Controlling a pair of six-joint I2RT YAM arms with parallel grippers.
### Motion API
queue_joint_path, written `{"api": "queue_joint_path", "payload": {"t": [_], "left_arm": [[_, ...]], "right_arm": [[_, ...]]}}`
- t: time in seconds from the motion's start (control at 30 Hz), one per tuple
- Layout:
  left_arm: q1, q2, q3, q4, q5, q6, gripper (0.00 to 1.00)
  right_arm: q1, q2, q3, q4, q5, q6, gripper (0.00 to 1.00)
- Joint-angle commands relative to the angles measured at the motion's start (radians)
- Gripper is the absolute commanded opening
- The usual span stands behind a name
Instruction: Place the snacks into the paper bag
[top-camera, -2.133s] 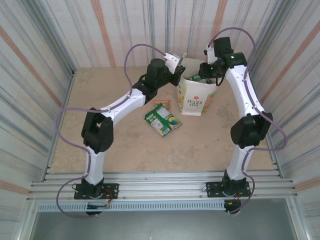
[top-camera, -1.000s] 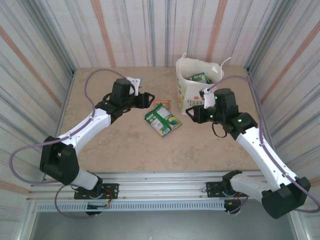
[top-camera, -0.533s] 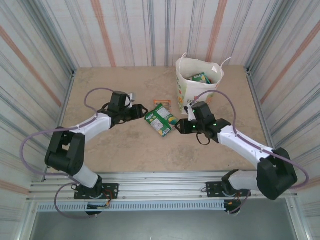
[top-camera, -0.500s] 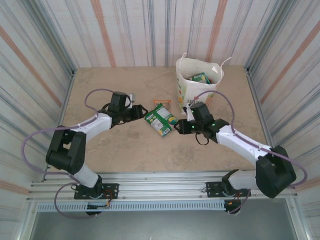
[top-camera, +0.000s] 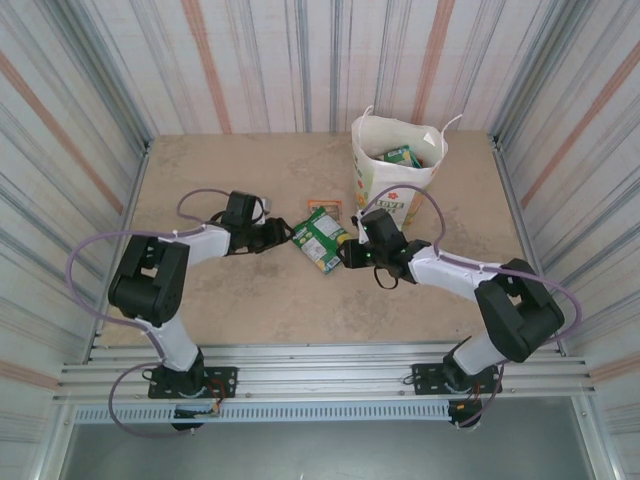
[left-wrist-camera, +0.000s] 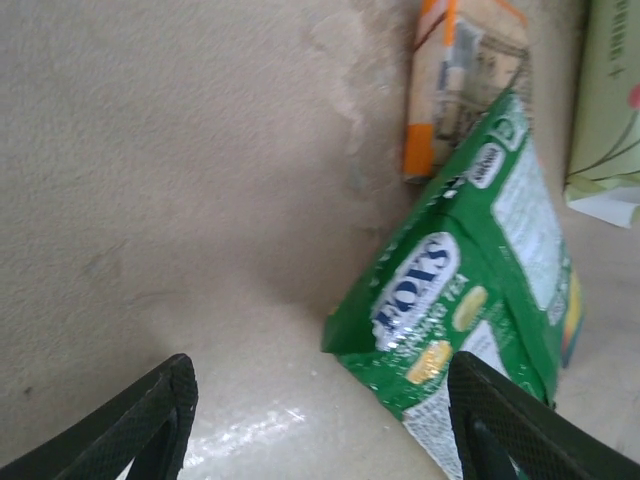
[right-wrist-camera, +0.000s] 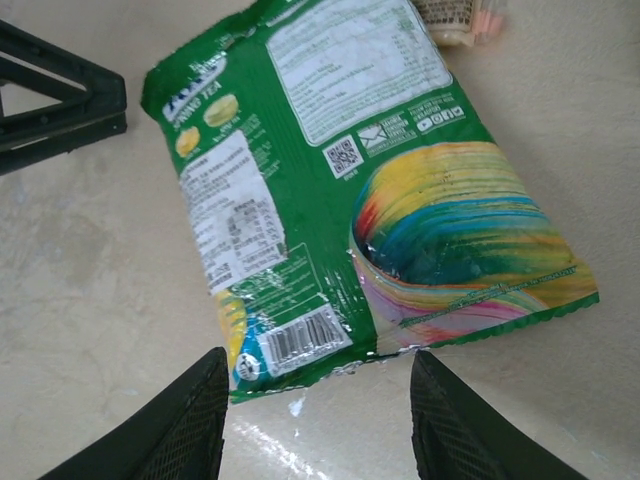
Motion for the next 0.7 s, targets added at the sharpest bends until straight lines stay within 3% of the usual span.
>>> {"api": "queue_joint_path", "payload": {"t": [0.0, 0.4, 0.67], "left_arm": [[0.008, 0.032, 0.032, 0.009, 0.040, 0.007, 0.68], [0.003, 0.126, 0.068, 0.079, 0.121, -0.025, 0.66], [-0.025, 0.177, 0.113, 0.094, 0.184, -0.022, 0.59]], "right_arm": [[0.010, 0.037, -0.016, 0.048, 0.025, 0.027, 0.49], [0.021, 0.123, 0.012, 0.070, 0.022, 0.030, 0.45], [0.022, 0.183, 0.039, 0.074, 0.006, 0.035, 0.42]]}}
